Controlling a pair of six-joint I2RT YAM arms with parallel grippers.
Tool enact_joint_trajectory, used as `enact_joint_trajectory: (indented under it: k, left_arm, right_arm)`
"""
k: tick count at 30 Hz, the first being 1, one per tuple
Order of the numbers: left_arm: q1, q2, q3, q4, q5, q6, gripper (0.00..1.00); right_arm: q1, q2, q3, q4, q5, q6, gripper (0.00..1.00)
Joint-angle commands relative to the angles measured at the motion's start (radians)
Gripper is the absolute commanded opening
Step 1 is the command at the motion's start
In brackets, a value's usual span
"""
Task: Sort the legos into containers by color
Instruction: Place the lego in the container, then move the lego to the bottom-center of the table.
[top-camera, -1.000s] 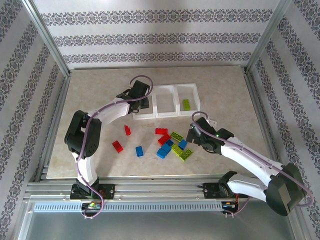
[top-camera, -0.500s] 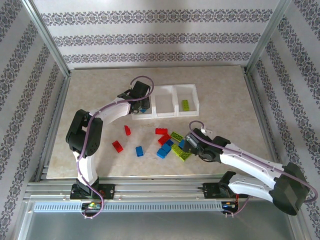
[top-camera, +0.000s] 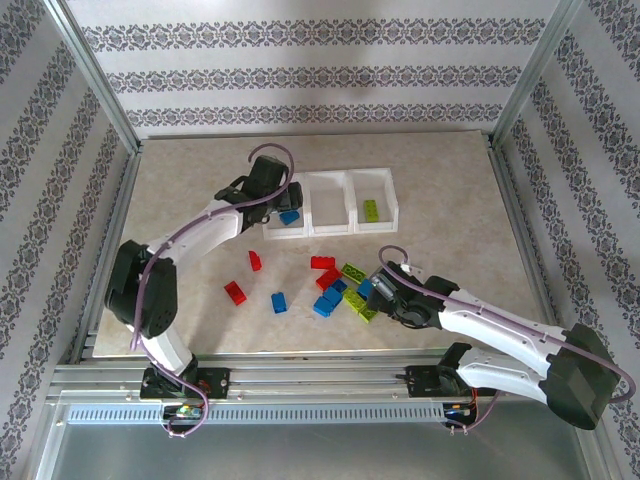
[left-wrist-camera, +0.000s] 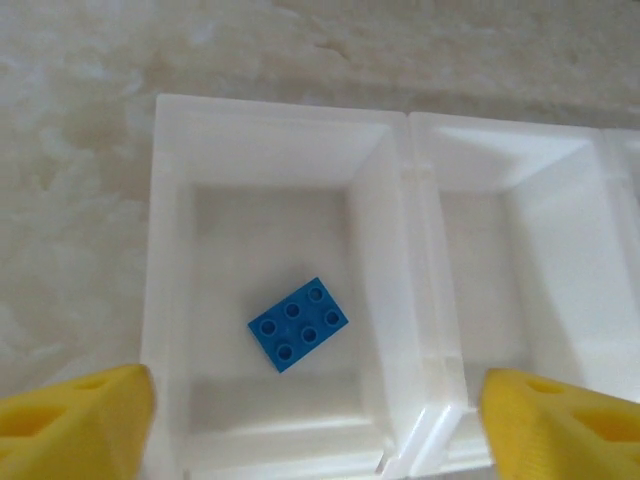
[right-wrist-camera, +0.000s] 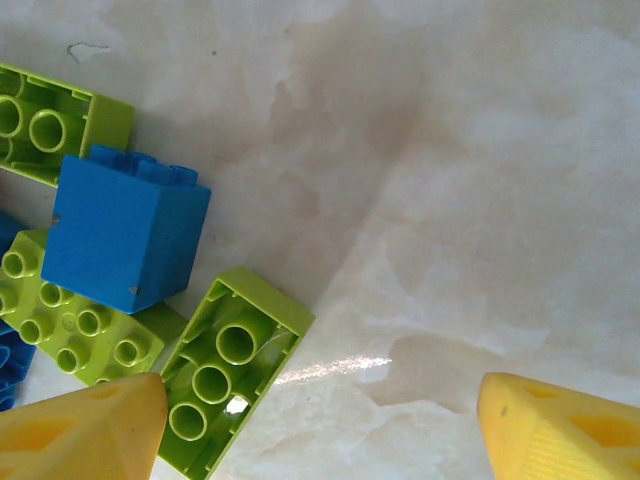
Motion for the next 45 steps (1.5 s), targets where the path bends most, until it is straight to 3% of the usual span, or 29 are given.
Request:
enact_joint_trajectory:
  k: [1,14,25,34,45]
  left_arm:
    - [-0.007,-0.069,-0.057,-0.001,0.008,-0.020,1.00]
    - [-0.007,-0.338,-0.299,0.088,-0.063,-0.072,1.00]
    - [0.002,-0.395,-0.329,0.067,-0.068,-0.068,1.00]
    - [0.012,-0.422,-0.342,0.056,-0.065,-0.072,1.00]
    - [0.017,-0.446,-0.358,0.040,-0.070,-0.080,1.00]
  right_arm:
    - [0.018,0.000,-0.015,0.024,-0.021,0.023,0.80]
    - [0.144,0.163,0.059,0.018,-0.044,0.025,0.83]
    - [0.147,0.283,0.074,0.028,-0.048,0.019,0.83]
    - [0.091,0.235,0.038,0.013,-0.033,0.015,0.73]
    - [-0.072,0.198,0.039,-0.034,-0.036,-0.059,0.60]
